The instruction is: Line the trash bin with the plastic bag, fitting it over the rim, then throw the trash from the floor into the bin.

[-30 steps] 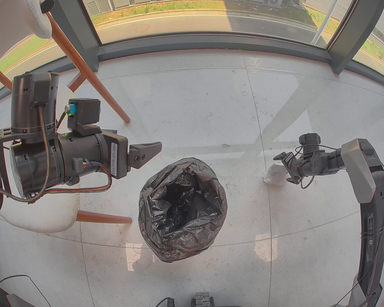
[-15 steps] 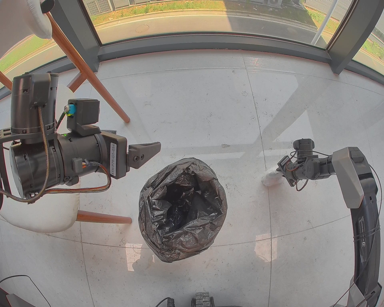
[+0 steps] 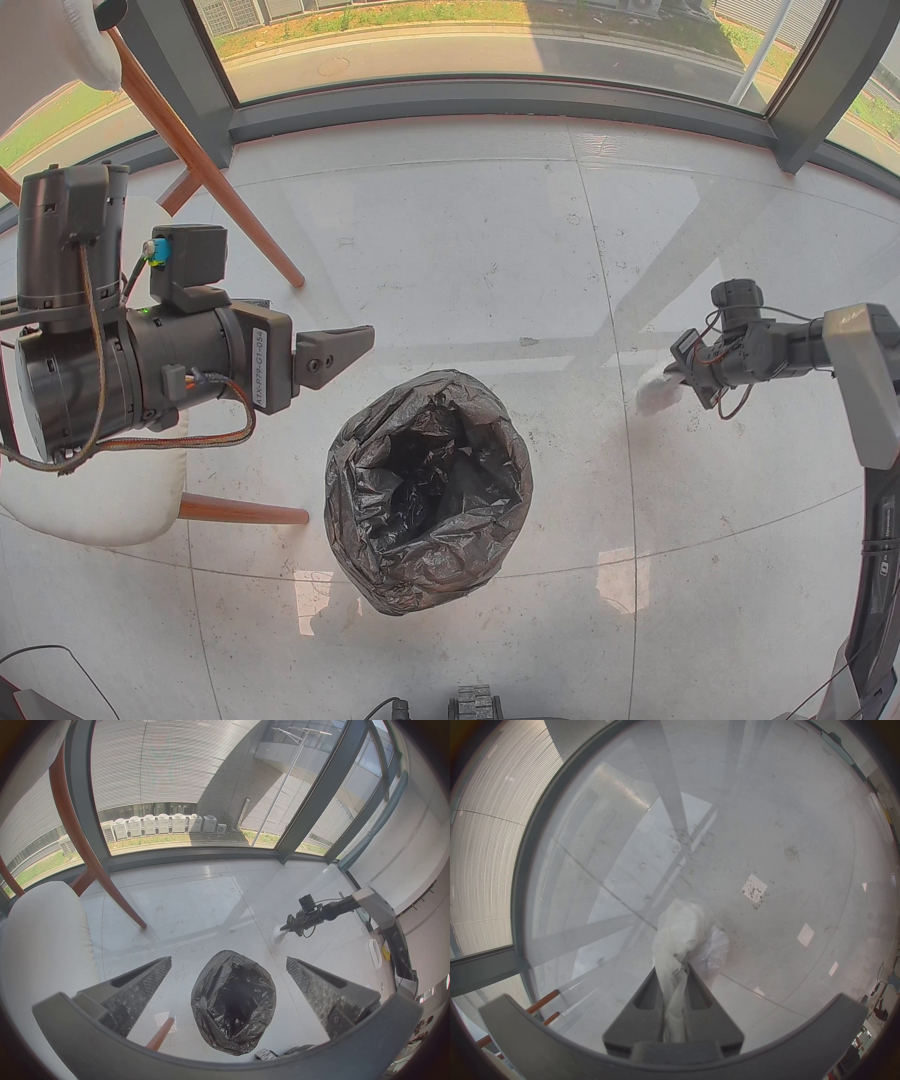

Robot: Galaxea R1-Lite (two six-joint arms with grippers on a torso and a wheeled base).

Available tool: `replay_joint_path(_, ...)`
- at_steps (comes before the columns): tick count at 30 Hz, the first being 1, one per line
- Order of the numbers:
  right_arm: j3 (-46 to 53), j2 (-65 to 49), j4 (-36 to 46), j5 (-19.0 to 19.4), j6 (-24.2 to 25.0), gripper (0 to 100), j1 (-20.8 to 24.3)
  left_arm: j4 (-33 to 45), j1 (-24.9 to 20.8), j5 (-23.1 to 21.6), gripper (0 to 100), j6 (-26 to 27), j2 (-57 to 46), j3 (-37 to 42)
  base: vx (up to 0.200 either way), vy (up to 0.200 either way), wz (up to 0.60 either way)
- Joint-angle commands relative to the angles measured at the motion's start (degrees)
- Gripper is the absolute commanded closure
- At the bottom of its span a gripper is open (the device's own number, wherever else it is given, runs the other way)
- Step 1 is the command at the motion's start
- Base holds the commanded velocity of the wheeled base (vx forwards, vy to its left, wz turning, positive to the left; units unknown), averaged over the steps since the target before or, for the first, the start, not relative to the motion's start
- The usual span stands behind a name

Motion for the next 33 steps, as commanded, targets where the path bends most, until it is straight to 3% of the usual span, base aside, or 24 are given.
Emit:
replay_joint_path(1,10.07,-19.75,3.89,1.99,-0.03,100,3.55,-0.08,-0.22,-0.34,0,-0.13,-1.41,0.53,0.0,0.0,0.0)
replay_joint_path(5,17.46,-29.59,5.56,4.36,-0.03,100,9.79,-0.08,-0.22,-0.42,0,0.13,-1.5,0.7,0.0,0.0,0.0)
replay_joint_path(8,23.96,-36.27,5.47,4.72,-0.11,100,18.05,-0.08,-0.22,-0.34,0,0.31,-1.5,0.53,0.0,0.0,0.0)
replay_joint_path(10,25.28,-37.5,5.29,4.63,-0.11,100,20.51,-0.08,-0.13,-0.34,0,0.31,-1.5,0.53,0.0,0.0,0.0)
replay_joint_path(11,27.65,-39.08,5.03,4.1,-0.11,100,25.69,-0.08,-0.13,-0.34,0,0.31,-1.5,0.53,0.0,0.0,0.0)
replay_joint_path(12,27.74,-39.26,5.03,4.1,-0.11,100,26.05,-0.08,-0.13,-0.34,0,0.31,-1.5,0.53,0.0,0.0,0.0)
replay_joint_path(15,30.03,-39.35,4.77,3.84,-0.2,100,33.25,-0.08,-0.04,-0.34,0,0.31,-1.59,0.26,0.0,0.0,0.0)
replay_joint_path(24,27.48,-34.69,1.69,3.31,-0.29,100,40.02,-2.98,0.84,-0.34,0,0.13,-1.5,0.09,0.0,0.0,0.0)
replay_joint_path(32,26.86,-31.61,-2.88,1.64,-0.2,100,41.69,-3.15,0.93,-0.42,0,0.13,-1.5,-0.09,0.0,0.0,0.0)
replay_joint_path(33,26.95,-31.7,-2.88,1.73,-0.2,0,41.69,-3.15,0.93,-0.34,0,0.13,-1.5,-0.09,0.0,0.0,0.0)
